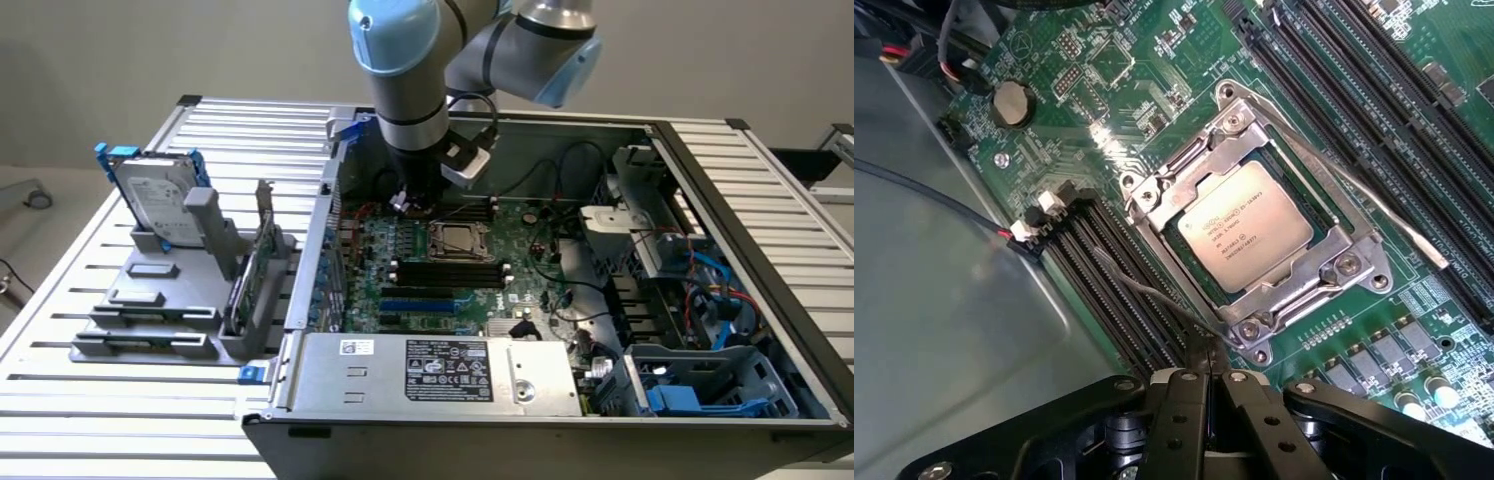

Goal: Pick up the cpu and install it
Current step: 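Install the first cpu locking lever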

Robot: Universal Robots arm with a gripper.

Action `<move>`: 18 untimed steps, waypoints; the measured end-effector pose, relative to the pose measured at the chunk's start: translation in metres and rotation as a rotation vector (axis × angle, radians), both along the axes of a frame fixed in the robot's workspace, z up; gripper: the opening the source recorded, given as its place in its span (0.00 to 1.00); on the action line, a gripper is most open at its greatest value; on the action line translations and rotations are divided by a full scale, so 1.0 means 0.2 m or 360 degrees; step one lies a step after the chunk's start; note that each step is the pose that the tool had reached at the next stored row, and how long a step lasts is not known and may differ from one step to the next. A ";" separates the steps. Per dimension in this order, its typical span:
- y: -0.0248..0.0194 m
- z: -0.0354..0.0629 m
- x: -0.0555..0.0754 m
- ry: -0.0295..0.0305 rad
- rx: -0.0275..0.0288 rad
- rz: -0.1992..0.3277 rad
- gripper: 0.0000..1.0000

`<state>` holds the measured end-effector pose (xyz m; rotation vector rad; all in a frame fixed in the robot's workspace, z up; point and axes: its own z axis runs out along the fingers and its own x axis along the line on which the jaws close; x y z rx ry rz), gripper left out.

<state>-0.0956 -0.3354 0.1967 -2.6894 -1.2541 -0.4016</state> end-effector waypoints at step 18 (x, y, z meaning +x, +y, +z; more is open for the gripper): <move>0.016 -0.006 0.00 -0.00027 -0.00285 0.0000 0.11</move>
